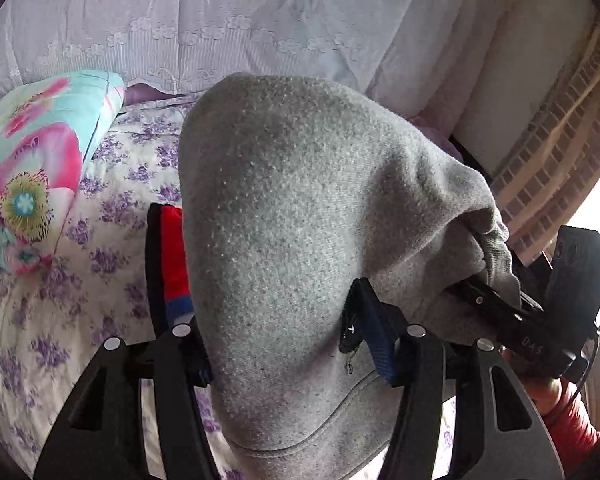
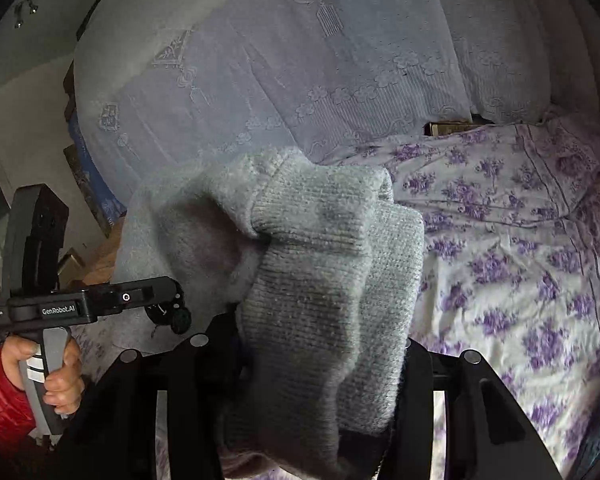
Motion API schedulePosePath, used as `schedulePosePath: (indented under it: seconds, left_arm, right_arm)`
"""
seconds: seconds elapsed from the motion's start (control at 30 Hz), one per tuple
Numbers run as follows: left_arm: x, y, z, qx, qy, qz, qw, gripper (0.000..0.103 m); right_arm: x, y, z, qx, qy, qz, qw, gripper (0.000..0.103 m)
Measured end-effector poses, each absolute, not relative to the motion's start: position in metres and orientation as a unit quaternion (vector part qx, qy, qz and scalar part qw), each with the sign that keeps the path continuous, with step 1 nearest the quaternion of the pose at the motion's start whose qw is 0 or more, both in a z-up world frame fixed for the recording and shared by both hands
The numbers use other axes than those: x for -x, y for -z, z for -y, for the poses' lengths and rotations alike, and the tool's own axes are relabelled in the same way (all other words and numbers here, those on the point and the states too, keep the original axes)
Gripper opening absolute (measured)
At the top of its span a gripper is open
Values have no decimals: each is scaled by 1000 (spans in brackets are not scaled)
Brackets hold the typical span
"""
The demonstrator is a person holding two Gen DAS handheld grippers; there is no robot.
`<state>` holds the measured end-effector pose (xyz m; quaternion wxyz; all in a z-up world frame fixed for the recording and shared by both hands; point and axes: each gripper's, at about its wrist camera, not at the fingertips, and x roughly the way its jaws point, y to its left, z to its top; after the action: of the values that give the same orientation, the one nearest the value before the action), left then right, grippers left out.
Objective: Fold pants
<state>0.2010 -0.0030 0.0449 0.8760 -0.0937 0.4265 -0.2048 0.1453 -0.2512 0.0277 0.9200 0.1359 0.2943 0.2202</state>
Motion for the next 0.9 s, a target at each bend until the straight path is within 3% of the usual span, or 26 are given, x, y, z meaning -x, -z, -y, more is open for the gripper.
schedulePosePath:
  seconds: [0.13, 0.2, 0.23, 0.27, 0.47, 0.6, 0.73, 0.83, 0.9]
  left_arm:
    - [-257, -1, -12, 99, 137, -477, 863, 66]
    - [-278, 36, -22, 103, 97, -517, 844, 72]
    - [-284, 57, -28, 111, 90, -531, 835, 78]
    - [-283, 68, -37, 134, 85, -522, 838, 96]
    - [-286, 105, -62, 248, 149, -518, 805, 99]
    - [-270, 81, -59, 224, 144, -500, 824, 98]
    - [-232, 24, -56, 166, 143, -416, 883, 96]
    - [-217, 7, -37, 147, 179, -396, 888, 97]
    - [-220, 18, -12, 95, 181, -414, 887, 97]
  right_arm:
    - [-215, 27, 235, -171, -182, -369, 895, 56]
    - [-242, 68, 220, -149, -140, -417, 886, 78]
    - [-249, 82, 222, -173, -140, -413, 883, 84]
    - [-252, 92, 226, -198, -145, -412, 878, 89]
    - [-250, 113, 238, -250, -183, -398, 863, 91]
    - [-236, 86, 234, -215, -164, -376, 886, 90]
    - [-182, 12, 231, -134, -148, -227, 953, 89]
    - [-184, -11, 206, -77, -173, -204, 960, 83]
    - [-207, 1, 185, -38, -173, -247, 953, 65]
